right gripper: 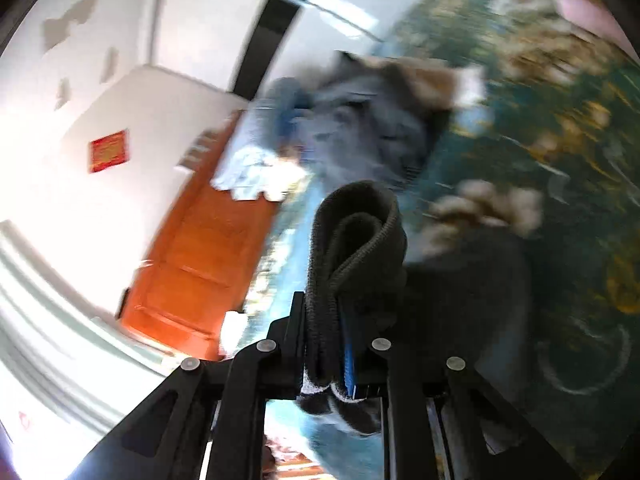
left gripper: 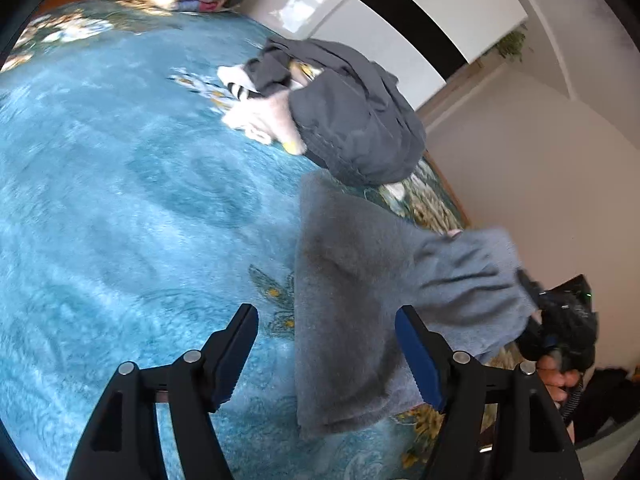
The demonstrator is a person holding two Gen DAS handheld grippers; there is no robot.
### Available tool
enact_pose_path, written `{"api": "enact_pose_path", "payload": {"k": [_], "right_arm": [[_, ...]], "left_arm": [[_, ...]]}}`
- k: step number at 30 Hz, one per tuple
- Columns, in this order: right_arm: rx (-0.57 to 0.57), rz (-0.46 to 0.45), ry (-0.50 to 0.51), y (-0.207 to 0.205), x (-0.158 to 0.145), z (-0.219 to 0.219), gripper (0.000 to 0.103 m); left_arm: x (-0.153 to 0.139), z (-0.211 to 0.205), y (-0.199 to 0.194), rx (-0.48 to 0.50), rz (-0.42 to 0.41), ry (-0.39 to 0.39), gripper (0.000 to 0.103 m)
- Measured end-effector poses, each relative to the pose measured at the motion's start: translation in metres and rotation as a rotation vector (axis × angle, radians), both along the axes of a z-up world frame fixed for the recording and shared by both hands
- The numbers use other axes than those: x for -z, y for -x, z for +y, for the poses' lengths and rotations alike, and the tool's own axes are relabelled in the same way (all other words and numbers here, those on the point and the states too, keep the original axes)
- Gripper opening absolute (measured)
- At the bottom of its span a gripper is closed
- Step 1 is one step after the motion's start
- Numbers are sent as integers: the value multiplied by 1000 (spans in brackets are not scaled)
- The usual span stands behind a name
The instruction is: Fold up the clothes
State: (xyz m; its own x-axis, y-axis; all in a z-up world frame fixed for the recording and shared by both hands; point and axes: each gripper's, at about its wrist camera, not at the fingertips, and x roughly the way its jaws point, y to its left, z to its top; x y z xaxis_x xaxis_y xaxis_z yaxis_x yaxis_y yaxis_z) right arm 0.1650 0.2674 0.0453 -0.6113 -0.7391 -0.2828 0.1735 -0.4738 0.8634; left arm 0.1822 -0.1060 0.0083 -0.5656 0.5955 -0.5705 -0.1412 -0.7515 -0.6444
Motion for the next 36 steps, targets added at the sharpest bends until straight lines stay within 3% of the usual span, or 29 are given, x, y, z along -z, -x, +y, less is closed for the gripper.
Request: {"api": "enact_pose_path", "payload": {"k": [3,5,7,9,11,14,15,16,19,21,24,28,36], "right_arm": [[13,16,-1,-10,10,8,15],[62,-99,-99,-12,47,13,15],[89,-208,-94,-15,81,18,15],[118,-207,-64,-20,94,27,15],[124,-200,-98,-22,91,30,17],[147,-161,-265,-22,76,25,26],[155,-157,-303,-22,75,24,40],[160,-161,-328,-18,74,24,45],[138,-192,-249,-11,90,31,51],[134,-219,-184,-8,99,40,65],[103,-214,-101,-4,104,47,73],[43,-221,-144,8,101,35,78],[76,-266,-176,-2,99,25,78]], "left_arm": [[-7,-1,-4,3,26,11,75],[-7,3,0,4,21,22,76],[-3,6,5,3,4,25,76],[1,11,11,6,-12,28,76],[5,16,18,9,-27,42,76],[13,21,29,7,-45,49,76],[16,23,33,6,-53,49,76],[19,24,37,9,-61,46,76],[28,29,50,23,-88,36,76],[31,32,56,36,-100,23,76],[33,36,63,52,-136,27,76],[34,36,59,34,-163,71,76],[49,43,62,21,-176,1,76]]}}
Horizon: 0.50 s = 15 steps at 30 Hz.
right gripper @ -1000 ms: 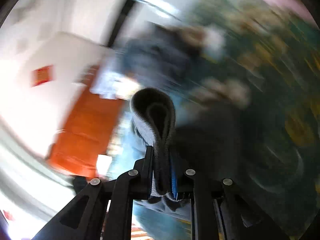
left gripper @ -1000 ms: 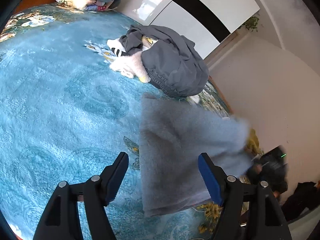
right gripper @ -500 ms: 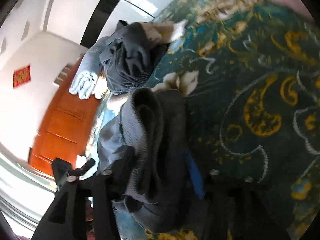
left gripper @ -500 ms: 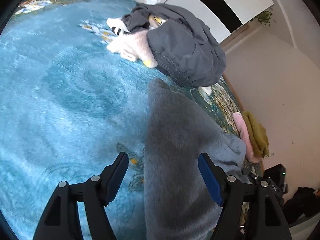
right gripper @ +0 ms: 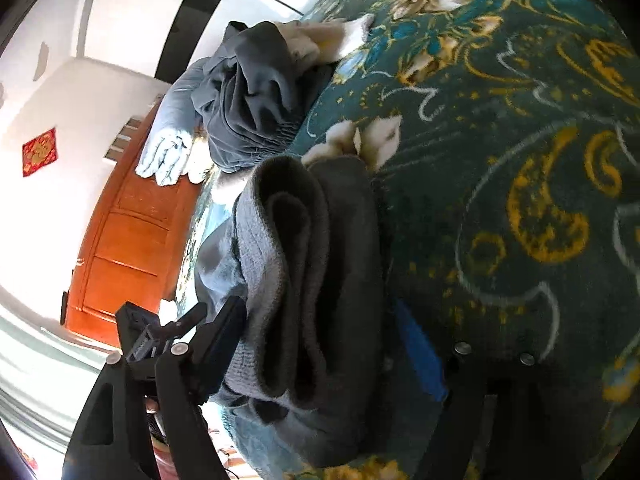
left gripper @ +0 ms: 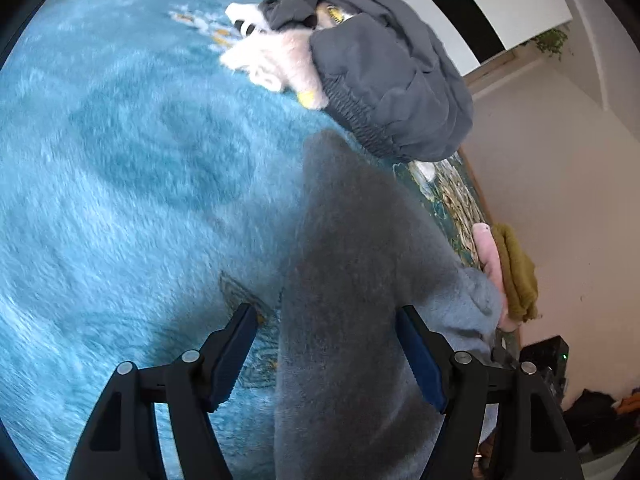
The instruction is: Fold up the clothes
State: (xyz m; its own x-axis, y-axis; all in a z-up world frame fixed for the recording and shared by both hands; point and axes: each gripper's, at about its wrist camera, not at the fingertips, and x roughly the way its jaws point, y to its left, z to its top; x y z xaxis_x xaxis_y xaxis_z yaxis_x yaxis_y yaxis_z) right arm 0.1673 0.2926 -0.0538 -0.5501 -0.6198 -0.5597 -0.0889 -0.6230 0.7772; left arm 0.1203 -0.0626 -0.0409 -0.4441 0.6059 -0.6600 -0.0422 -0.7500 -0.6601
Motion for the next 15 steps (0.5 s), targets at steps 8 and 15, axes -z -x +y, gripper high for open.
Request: {"api": "enact_pose_path", "payload": {"k": [8,15], "right_arm": [[36,52,-6,11,-1,-8,78],[56,53,-14,-2,-4,-15,43]], "left_arm": [[-8,4,5,72,24,-26,76],[-5,23,11,107,-1,11,73]]}}
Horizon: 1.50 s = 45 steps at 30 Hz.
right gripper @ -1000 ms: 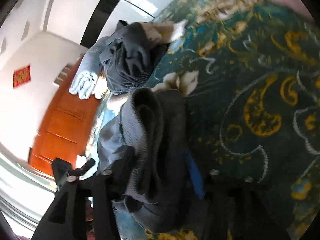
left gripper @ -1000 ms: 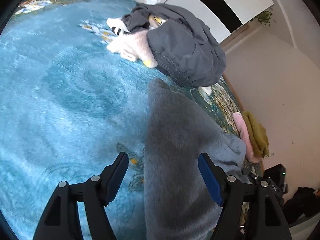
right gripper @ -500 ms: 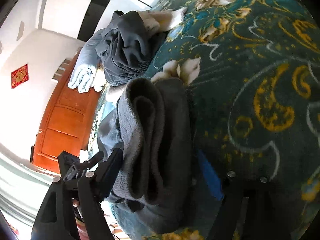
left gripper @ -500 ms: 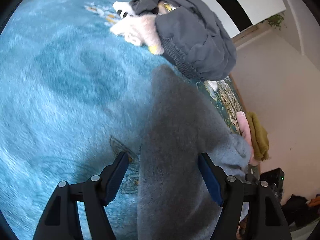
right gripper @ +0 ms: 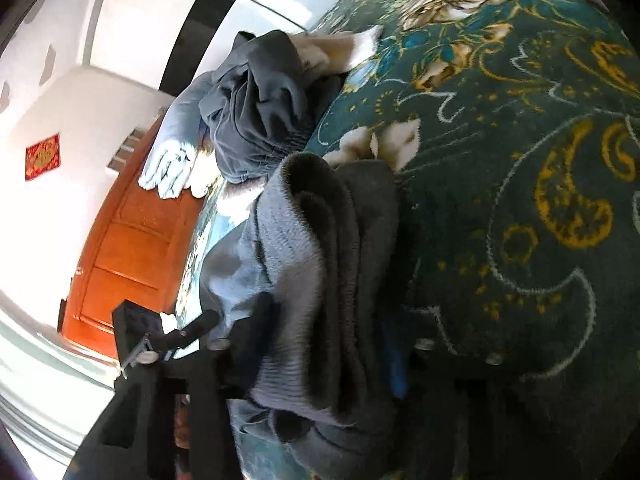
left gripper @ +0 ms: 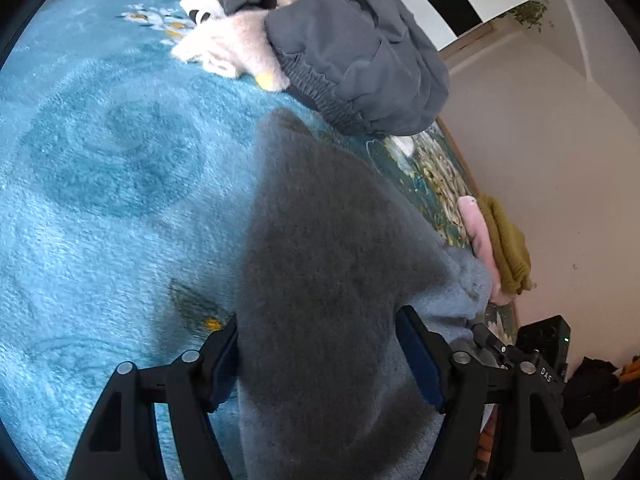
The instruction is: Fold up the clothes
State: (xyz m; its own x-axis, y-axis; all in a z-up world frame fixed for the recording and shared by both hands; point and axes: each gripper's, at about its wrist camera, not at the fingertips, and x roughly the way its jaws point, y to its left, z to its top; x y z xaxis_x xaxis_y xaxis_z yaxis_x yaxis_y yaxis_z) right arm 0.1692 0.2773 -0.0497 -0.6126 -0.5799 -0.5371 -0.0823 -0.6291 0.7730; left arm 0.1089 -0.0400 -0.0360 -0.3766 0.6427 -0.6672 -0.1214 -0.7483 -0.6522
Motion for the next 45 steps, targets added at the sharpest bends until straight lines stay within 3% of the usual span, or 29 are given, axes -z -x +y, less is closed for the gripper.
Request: {"api": "enact_pose_path", "payload": {"k": [3,10,16,21,25,29,38,45], "right_arm": [[10,19,-35,-6,-10,-4,38],[64,2,96,-11,-6,8,30],[56,37,112,-19,-22,18,27],[62,118,103,-33,-56,49,26],[81,206,85,-45,-96,98,26],[152,250,-13,-51,-142,158,26],[292,205,-203,-29,-219,304,26],[317,134,-375,21,-252,382,26]], "left_arm": [[-2,1,-3,-20,-8,24,58],[-14,4,-13,-56,-6,37,34],[-44,19,-18,-34,27,53,28],[-79,49,-21,13,71,25,28],[-125,102,-16,103,159,-21,28],[-157,175,4,201,217,-46,28],[-183,340,63,402,200,-171,28],[-176,436,90,449,170,-200,28]]}}
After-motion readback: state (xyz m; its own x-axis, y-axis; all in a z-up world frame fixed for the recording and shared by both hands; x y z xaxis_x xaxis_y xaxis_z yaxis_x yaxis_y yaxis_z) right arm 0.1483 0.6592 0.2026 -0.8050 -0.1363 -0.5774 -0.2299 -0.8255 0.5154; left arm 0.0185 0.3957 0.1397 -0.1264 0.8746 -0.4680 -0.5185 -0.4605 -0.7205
